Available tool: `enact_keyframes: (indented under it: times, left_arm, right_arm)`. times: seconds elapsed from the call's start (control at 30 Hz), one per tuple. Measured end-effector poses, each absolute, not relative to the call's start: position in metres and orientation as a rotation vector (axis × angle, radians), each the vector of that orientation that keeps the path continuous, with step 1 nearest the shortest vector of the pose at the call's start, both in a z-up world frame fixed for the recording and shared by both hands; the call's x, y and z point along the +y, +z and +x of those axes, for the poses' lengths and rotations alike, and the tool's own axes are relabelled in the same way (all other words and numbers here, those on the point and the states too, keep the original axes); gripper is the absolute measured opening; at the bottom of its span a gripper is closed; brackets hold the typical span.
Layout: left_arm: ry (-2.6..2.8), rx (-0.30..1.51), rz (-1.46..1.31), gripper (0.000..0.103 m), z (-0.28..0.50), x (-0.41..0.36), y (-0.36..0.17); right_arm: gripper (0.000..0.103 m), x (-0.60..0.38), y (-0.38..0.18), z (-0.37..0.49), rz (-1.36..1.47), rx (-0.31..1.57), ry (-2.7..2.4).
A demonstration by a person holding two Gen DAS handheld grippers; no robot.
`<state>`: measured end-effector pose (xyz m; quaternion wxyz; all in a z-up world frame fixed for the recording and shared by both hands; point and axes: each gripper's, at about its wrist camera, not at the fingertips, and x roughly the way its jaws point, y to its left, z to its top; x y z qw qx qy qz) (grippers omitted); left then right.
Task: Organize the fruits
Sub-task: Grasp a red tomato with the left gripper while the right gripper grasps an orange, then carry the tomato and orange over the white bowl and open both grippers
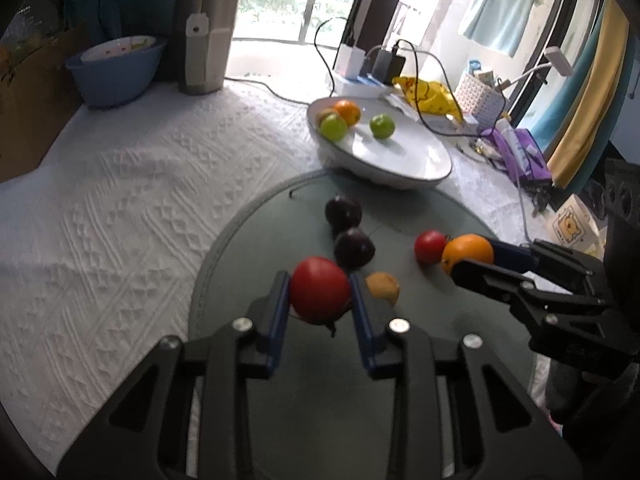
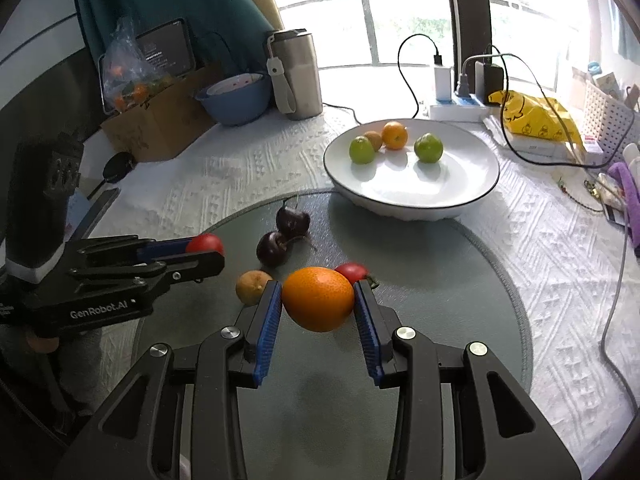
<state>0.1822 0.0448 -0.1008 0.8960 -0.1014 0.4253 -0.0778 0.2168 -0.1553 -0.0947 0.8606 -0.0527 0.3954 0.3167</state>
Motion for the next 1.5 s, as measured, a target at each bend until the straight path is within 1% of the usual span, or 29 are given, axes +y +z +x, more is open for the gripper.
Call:
enact_keyframes:
  times: [0.33, 0.67, 1.17, 1.5]
  left_arm:
    - [-0.164, 0.837, -0.186, 0.031, 0.194, 0.033, -0.075]
    - [-0.204, 0.823, -0.147, 0.031, 0.216, 0.013, -0.061]
    - [-0.2, 0.817, -0.064, 0.031, 0.262, -0.013, -0.063]
    - [-0.214, 0.837, -0.054, 0.031, 0.292, -0.013, -0.073]
  right_arm:
    - [0.039, -0.174, -0.08, 0.234, -0.092, 0.797, 0.646]
    - [0.039, -0.191, -0.073, 0.257, -0.053, 0.777, 0.637]
    - [0.039, -0.204, -0.076, 0.3, -0.027, 0.78, 0.638]
    - [0.039, -0.187, -0.083, 0.329, -0.062, 0.797, 0.657]
